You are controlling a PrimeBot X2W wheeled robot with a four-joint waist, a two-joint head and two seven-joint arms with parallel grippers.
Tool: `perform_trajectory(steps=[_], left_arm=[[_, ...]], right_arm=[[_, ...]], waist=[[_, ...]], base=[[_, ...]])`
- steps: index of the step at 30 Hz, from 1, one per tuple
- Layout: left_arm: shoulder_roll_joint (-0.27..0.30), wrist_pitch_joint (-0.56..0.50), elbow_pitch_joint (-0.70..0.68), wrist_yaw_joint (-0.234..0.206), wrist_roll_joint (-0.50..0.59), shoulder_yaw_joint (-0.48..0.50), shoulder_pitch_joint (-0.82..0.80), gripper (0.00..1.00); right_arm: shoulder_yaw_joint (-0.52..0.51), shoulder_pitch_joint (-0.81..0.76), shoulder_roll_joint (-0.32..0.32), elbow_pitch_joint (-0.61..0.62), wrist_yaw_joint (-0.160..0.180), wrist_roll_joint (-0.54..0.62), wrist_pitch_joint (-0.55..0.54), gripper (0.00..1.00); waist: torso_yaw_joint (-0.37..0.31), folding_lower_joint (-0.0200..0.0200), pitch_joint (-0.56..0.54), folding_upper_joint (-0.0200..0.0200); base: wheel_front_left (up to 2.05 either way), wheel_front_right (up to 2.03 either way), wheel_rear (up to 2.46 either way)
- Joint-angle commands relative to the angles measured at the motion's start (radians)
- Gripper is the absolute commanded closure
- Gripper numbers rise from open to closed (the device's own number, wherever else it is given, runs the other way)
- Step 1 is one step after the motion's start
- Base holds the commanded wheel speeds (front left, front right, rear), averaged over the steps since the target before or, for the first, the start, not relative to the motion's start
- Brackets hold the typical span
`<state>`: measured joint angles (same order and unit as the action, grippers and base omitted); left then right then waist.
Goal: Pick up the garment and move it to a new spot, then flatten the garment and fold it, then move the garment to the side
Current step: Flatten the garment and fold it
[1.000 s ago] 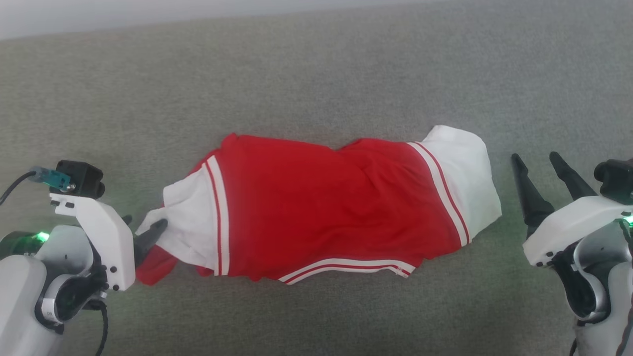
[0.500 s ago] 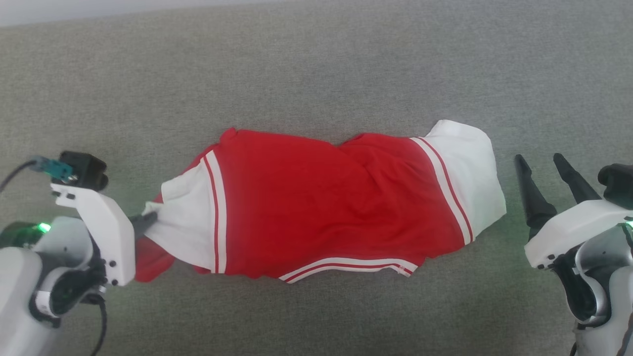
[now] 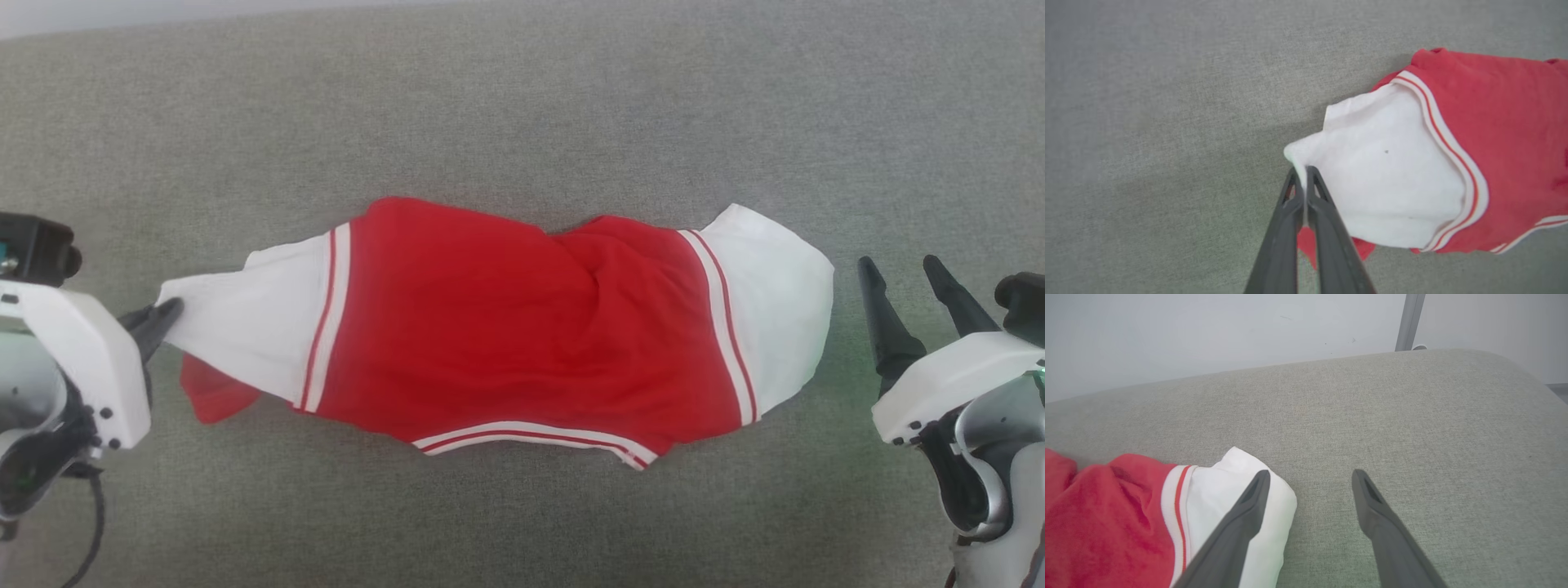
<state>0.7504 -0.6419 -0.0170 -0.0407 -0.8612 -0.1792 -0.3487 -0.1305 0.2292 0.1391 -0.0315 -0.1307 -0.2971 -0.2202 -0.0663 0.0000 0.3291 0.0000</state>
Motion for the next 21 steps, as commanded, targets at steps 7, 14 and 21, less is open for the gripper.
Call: perform_trajectory(steps=[7, 14, 21], left_arm=[[0.050, 0.027, 0.055, -0.022, 0.026, 0.035, 0.065, 1.00], [0.065, 0.042, 0.177, -0.012, 0.033, 0.036, 0.104, 1.00], [0.021, 0.057, 0.339, 0.013, 0.015, 0.008, 0.096, 1.00]], right_arm=[[0.006, -0.005, -0.008, 0.005, 0.000, 0.009, 0.006, 0.00], [0.013, 0.002, -0.010, 0.000, 0.000, 0.007, 0.009, 0.00], [0.019, 0.007, -0.013, -0.012, 0.000, 0.002, 0.011, 0.00]], waist=[[0.003, 0.0000, 0.007, 0.0000], [-0.004, 0.0000, 0.018, 0.0000], [-0.011, 0.0000, 0.022, 0.0000]], base=[[0.00, 0.00, 0.00], [0.00, 0.00, 0.00], [0.00, 0.00, 0.00]])
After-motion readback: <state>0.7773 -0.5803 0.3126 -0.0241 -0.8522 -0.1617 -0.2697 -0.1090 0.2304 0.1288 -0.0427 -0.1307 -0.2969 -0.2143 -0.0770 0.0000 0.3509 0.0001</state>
